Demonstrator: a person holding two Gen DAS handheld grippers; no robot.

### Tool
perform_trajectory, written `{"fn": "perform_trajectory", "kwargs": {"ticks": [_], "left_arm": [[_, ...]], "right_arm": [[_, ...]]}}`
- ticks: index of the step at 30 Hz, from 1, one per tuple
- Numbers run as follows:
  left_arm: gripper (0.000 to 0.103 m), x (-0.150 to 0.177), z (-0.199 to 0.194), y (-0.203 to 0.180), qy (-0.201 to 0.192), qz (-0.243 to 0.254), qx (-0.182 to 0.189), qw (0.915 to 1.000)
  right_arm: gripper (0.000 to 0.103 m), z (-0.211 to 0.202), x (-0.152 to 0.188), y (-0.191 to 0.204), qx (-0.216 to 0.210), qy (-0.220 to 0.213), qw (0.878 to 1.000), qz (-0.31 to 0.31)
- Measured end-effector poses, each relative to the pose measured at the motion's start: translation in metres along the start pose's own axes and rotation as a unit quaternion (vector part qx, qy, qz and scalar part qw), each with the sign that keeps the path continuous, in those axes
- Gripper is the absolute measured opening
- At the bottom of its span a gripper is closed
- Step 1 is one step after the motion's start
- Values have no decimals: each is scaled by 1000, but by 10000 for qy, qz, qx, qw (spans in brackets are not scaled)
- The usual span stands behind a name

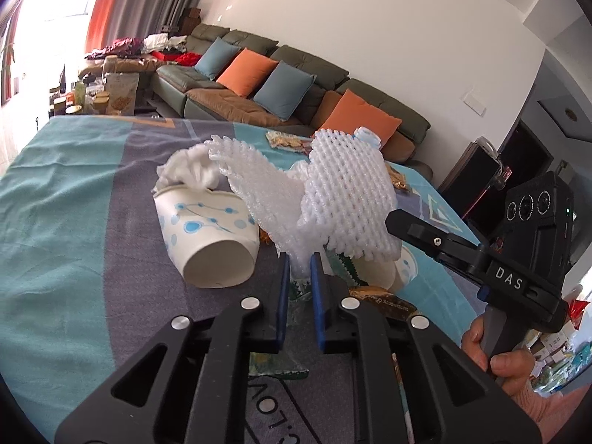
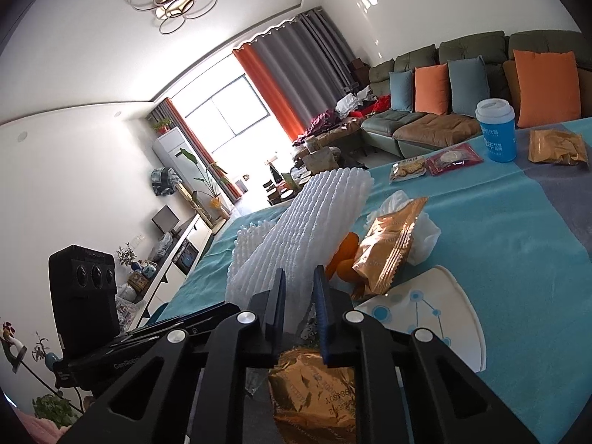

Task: Collect trash
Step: 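Grasp the white foam nets with the left gripper while the right gripper grasps another foam net, then carry the foam nets to the teal bin and open both grippers to drop them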

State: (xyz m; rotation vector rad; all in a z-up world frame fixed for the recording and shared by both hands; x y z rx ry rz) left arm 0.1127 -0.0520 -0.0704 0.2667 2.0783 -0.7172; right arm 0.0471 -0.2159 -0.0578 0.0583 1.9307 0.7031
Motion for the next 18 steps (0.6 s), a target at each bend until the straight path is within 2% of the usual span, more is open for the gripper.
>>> {"fn": "perform_trajectory", "kwargs": {"ticks": [8, 18], "left_arm": [[12, -14, -60, 20, -469, -22, -166, 9988], [12, -11, -140, 62, -752, -159, -878, 9932]], "right_arm": [[13, 2, -12, 37, -471, -101, 9983, -339], [11, 40, -3, 94, -1191, 277, 9904, -640]]}}
Point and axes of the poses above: each gripper's, at about its wrist camera, not at the fingertips, and z roughly the way its jaws point, y to its left, x to its underside, the point moved 4 cm from there along z, roughly the way its jaws point, and after that the axes turned 9 degrees about -y, right-handed, at the moved point
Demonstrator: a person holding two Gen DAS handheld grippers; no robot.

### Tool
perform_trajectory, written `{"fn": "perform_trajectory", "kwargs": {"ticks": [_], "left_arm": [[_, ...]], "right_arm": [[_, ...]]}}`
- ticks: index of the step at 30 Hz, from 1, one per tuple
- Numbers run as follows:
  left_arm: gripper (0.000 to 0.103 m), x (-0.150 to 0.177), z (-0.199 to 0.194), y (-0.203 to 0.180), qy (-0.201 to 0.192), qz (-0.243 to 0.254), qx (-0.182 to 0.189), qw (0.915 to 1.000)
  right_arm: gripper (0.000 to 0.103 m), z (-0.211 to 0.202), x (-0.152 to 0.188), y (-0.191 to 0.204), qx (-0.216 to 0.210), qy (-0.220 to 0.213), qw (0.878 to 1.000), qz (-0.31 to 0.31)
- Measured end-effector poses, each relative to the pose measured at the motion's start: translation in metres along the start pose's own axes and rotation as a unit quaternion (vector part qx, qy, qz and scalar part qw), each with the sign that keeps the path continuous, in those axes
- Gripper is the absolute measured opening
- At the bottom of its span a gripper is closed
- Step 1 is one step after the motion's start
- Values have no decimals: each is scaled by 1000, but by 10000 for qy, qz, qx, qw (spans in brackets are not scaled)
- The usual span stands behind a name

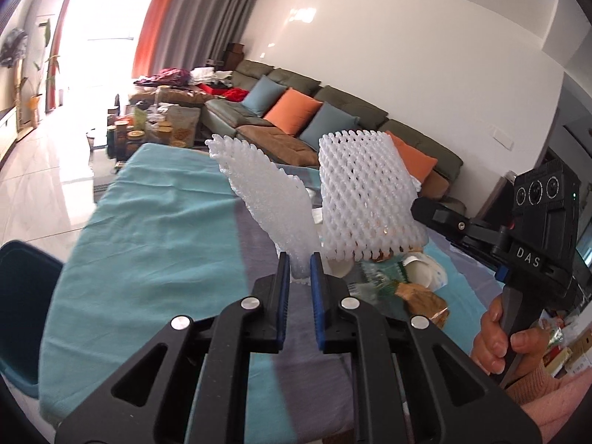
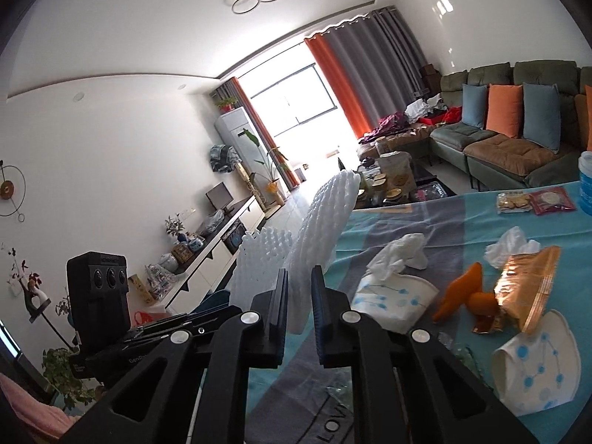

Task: Collect trash
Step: 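Carry the foam nets to the teal bin and open both grippers to drop them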

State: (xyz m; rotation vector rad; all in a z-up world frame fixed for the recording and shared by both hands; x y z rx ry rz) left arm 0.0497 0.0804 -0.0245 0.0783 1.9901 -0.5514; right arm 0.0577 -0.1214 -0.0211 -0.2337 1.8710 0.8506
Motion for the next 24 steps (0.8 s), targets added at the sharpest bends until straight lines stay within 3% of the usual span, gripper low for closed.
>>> {"fn": "perform_trajectory", "kwargs": {"ticks": [12, 24], "left_arm": [[12, 8, -76, 101, -237, -556, -977, 9934], [12, 13, -152, 219, -404, -1120, -2140, 9696]], "right_arm": [[11, 72, 20, 60, -814, 626, 9947, -68], [11, 161, 46, 124, -1431, 1334, 9805, -185]]}}
Point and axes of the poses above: each gripper's, at about its wrist camera, not at the fingertips, and z roughly the way its jaws point, y to its left, x to its underside, the point moved 4 cm from there along z, roughly the way its jaws point, and after that the axes turned 9 degrees about -y, right-handed, at the moved point
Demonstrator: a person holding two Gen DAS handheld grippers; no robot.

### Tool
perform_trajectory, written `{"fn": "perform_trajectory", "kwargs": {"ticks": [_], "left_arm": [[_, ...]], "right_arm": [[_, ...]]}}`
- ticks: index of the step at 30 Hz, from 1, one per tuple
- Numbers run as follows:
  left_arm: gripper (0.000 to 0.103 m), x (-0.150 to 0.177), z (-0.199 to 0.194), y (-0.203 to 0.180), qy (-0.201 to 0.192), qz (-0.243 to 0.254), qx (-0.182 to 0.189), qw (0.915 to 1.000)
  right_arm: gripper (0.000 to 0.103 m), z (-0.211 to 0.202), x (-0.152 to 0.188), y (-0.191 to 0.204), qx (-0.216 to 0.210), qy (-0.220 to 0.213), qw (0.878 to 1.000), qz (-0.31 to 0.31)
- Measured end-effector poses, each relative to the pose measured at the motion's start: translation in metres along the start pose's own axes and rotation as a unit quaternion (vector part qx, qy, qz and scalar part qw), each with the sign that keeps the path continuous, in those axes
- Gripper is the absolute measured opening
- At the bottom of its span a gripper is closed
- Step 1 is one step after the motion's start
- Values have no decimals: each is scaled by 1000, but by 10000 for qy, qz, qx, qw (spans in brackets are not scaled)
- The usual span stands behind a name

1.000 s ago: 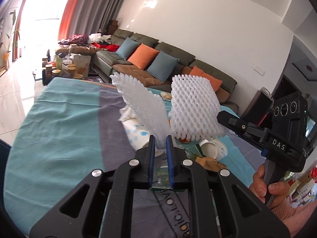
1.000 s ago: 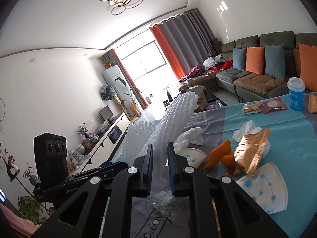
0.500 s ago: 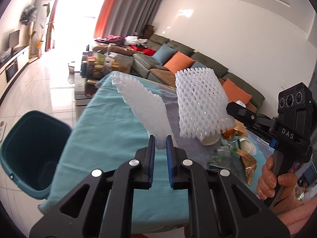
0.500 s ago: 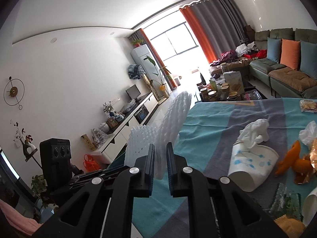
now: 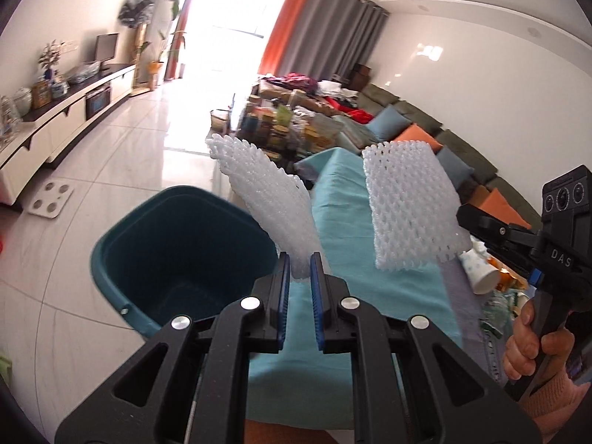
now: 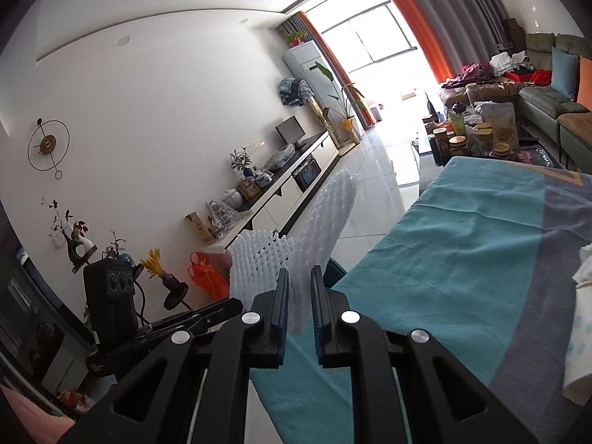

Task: Collect trash
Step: 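Carry the foam nets to the teal bin and open both grippers to drop them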

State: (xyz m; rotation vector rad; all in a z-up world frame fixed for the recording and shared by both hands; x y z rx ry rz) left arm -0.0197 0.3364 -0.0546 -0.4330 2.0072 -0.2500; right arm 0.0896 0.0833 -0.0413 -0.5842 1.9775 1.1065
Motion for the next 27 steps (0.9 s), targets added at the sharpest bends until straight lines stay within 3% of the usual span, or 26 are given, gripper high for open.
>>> {"fn": "perform_trajectory", "kwargs": {"ticks": [7, 13, 20, 27], "left_arm": [[12, 0, 9, 62, 146, -239, -457, 9986], [12, 5, 33, 89, 365, -360, -665, 9965], [13, 23, 58, 95, 522, -424, -886, 9938], [18, 33, 72, 99, 677, -469, -943, 9921]], "right_arm": [[11, 57, 12, 13, -31, 503, 9987, -23], [11, 100, 27, 20, 83, 999, 9948, -158], [13, 136, 42, 29, 225, 1468, 9886, -252], [26, 153, 51, 26, 433, 1821, 9821, -200]]}}
Point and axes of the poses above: each gripper's, at about its wrist camera, not at the fingertips, and z roughly the way its jaws point, y to its left, x to its underside, the point moved 4 cm from there along z, roughly the way its jaws point, and after that the axes turned 9 degrees about -y, right-handed, at the moved point
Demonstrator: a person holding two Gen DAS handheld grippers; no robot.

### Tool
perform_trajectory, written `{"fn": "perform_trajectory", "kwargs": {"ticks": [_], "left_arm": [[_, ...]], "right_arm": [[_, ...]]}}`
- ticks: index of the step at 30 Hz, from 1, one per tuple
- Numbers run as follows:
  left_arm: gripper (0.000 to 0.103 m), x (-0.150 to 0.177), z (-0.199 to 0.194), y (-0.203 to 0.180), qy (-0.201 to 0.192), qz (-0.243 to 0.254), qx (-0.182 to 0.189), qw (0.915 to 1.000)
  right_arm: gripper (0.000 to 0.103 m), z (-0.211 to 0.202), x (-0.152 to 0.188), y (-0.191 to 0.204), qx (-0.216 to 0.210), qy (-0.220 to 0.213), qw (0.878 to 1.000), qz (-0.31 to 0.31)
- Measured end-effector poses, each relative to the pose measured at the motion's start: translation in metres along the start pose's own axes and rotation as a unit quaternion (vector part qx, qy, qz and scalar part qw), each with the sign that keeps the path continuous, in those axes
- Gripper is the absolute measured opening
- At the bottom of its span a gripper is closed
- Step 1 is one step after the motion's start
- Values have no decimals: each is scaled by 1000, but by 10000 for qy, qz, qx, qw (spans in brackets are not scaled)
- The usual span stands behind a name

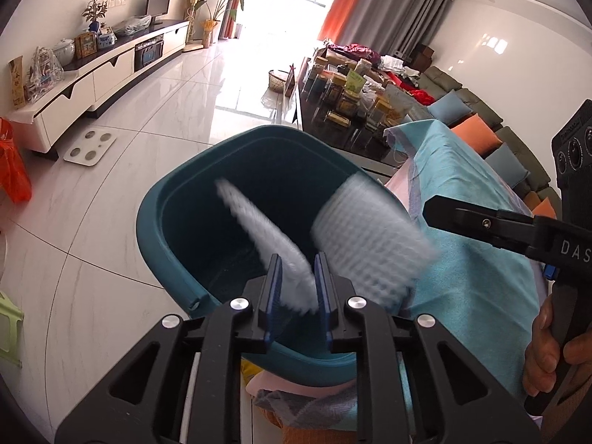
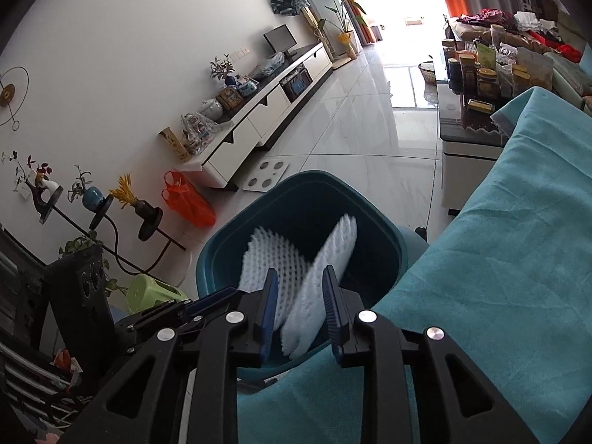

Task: Collect trash
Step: 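Carry the foam nets to the teal bin and open both grippers to drop them, then grasp the clear plastic bag with the left gripper while the right gripper grasps the gold wrapper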

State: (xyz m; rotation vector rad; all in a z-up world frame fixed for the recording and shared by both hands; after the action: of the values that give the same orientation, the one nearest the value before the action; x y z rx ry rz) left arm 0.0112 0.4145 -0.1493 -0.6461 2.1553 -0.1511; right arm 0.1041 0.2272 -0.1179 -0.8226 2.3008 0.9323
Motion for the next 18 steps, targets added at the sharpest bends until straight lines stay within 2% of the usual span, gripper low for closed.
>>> {"fn": "perform_trajectory", "kwargs": {"ticks": [4, 8, 10, 12, 18], "left_arm": [[25, 9, -2, -8, -83, 1, -68, 9999], [31, 11, -16, -22, -272, 103, -66, 9996], [41, 7, -26, -33, -420, 247, 9, 9988], [46, 4, -36, -47, -563, 380, 157, 9976], [51, 4, -54, -112, -740, 838, 924, 9894]], "right_arm": [[26, -2, 2, 0, -27, -26, 10000, 36], [26, -22, 1, -3, -84, -257, 9996, 34], [29, -42, 2, -6, -76, -464, 9989, -25], [31, -63, 3, -9, -52, -647, 9979, -78], [37, -135, 14, -29, 273, -1237, 9917, -223]]}}
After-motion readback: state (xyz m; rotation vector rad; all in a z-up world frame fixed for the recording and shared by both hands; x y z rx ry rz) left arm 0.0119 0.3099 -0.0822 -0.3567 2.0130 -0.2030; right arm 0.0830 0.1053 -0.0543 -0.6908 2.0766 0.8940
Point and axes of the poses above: each gripper's, at about its wrist camera, not at the fingertips, and z roughly the way its jaws point, y to its left, x to its underside, the point moved 4 cm from there along z, roughly the way its jaws point, and after that the axes turned 9 degrees about -y, right-handed, at the moved point
